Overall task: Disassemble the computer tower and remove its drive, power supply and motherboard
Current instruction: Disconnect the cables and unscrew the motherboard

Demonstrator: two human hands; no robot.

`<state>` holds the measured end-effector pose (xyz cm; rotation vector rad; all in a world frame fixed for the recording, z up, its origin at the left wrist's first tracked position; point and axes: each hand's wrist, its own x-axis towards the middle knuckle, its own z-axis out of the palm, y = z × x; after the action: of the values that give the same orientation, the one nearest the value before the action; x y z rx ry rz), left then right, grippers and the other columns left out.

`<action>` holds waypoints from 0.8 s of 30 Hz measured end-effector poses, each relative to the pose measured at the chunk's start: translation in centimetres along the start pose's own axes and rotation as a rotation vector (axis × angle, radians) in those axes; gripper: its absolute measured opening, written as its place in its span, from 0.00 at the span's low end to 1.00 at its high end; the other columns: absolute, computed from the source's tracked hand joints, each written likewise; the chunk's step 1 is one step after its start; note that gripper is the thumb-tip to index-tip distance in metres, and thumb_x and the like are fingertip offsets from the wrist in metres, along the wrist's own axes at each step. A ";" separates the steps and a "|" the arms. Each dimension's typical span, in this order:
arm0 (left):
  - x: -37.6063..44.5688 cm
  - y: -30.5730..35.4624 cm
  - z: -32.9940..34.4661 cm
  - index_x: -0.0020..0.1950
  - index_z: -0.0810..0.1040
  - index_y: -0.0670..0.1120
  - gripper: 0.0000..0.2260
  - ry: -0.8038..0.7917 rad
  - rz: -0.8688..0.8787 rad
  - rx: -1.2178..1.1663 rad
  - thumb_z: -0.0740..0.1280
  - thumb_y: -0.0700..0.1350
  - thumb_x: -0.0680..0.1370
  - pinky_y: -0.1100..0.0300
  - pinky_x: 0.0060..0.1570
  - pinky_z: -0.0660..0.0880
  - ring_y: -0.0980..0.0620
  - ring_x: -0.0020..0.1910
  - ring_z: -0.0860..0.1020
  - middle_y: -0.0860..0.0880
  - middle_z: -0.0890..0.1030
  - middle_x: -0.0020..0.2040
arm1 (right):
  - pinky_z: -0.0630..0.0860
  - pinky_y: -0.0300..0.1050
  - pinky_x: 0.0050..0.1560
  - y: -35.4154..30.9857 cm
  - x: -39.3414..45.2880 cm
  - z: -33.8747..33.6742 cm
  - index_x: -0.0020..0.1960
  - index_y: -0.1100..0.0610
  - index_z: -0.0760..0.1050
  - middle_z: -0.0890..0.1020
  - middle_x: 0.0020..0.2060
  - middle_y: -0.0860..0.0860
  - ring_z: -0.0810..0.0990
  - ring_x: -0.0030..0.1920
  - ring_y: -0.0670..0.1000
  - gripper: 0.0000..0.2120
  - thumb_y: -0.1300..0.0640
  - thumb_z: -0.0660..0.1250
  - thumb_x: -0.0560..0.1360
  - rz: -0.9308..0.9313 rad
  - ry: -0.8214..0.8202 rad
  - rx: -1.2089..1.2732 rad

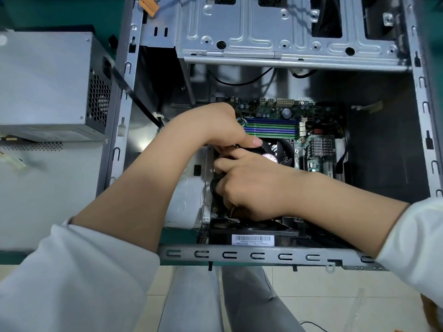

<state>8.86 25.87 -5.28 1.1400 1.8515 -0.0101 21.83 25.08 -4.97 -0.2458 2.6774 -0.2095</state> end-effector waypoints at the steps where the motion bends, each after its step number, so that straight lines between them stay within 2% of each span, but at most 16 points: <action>1: -0.1 0.0 0.0 0.42 0.80 0.45 0.23 0.000 -0.002 0.001 0.71 0.66 0.66 0.59 0.37 0.69 0.52 0.37 0.75 0.51 0.78 0.35 | 0.61 0.50 0.60 0.0 0.0 0.0 0.43 0.52 0.78 0.75 0.37 0.45 0.65 0.52 0.51 0.07 0.53 0.63 0.71 0.007 -0.005 0.005; 4: -0.2 0.1 0.0 0.33 0.76 0.45 0.22 0.013 -0.008 -0.005 0.72 0.65 0.66 0.59 0.32 0.65 0.53 0.30 0.72 0.52 0.75 0.27 | 0.61 0.50 0.61 0.0 0.2 0.0 0.41 0.52 0.78 0.75 0.36 0.45 0.63 0.50 0.49 0.06 0.53 0.63 0.71 0.000 -0.025 0.018; 6: -0.2 0.2 0.1 0.32 0.74 0.46 0.22 0.021 -0.010 -0.003 0.72 0.64 0.67 0.59 0.31 0.65 0.54 0.29 0.72 0.52 0.75 0.27 | 0.61 0.50 0.61 0.1 0.2 0.0 0.41 0.53 0.78 0.76 0.38 0.45 0.60 0.48 0.48 0.06 0.53 0.63 0.71 -0.006 -0.028 0.020; 11: 0.0 0.2 0.3 0.34 0.76 0.45 0.21 0.035 0.004 0.010 0.71 0.63 0.68 0.60 0.32 0.65 0.52 0.31 0.71 0.51 0.74 0.29 | 0.58 0.48 0.60 0.0 0.0 0.2 0.41 0.53 0.78 0.78 0.39 0.47 0.65 0.51 0.51 0.05 0.55 0.63 0.70 0.016 0.014 -0.002; 16: -0.2 0.4 0.5 0.35 0.76 0.45 0.21 0.050 -0.007 0.030 0.71 0.64 0.68 0.59 0.33 0.66 0.51 0.33 0.71 0.50 0.75 0.32 | 0.56 0.49 0.61 -0.2 0.4 0.5 0.42 0.51 0.79 0.79 0.39 0.46 0.59 0.46 0.49 0.07 0.53 0.63 0.71 0.028 0.024 -0.001; 22: -0.1 0.4 0.5 0.42 0.80 0.45 0.22 0.076 -0.019 0.059 0.70 0.65 0.68 0.59 0.43 0.71 0.49 0.40 0.76 0.49 0.78 0.38 | 0.59 0.49 0.60 -0.1 0.4 0.4 0.42 0.51 0.78 0.71 0.32 0.46 0.60 0.46 0.48 0.05 0.53 0.64 0.71 0.026 0.017 0.004; 24: -0.1 0.5 0.6 0.41 0.79 0.45 0.22 0.075 -0.022 0.064 0.70 0.65 0.68 0.59 0.41 0.70 0.49 0.38 0.74 0.49 0.76 0.36 | 0.58 0.49 0.59 -0.2 0.4 0.5 0.42 0.52 0.79 0.76 0.35 0.46 0.64 0.48 0.50 0.06 0.53 0.64 0.71 0.032 0.027 -0.003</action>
<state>9.59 25.83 -5.34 1.1778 1.9422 -0.0401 21.76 24.80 -5.52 -0.2018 2.7070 -0.2002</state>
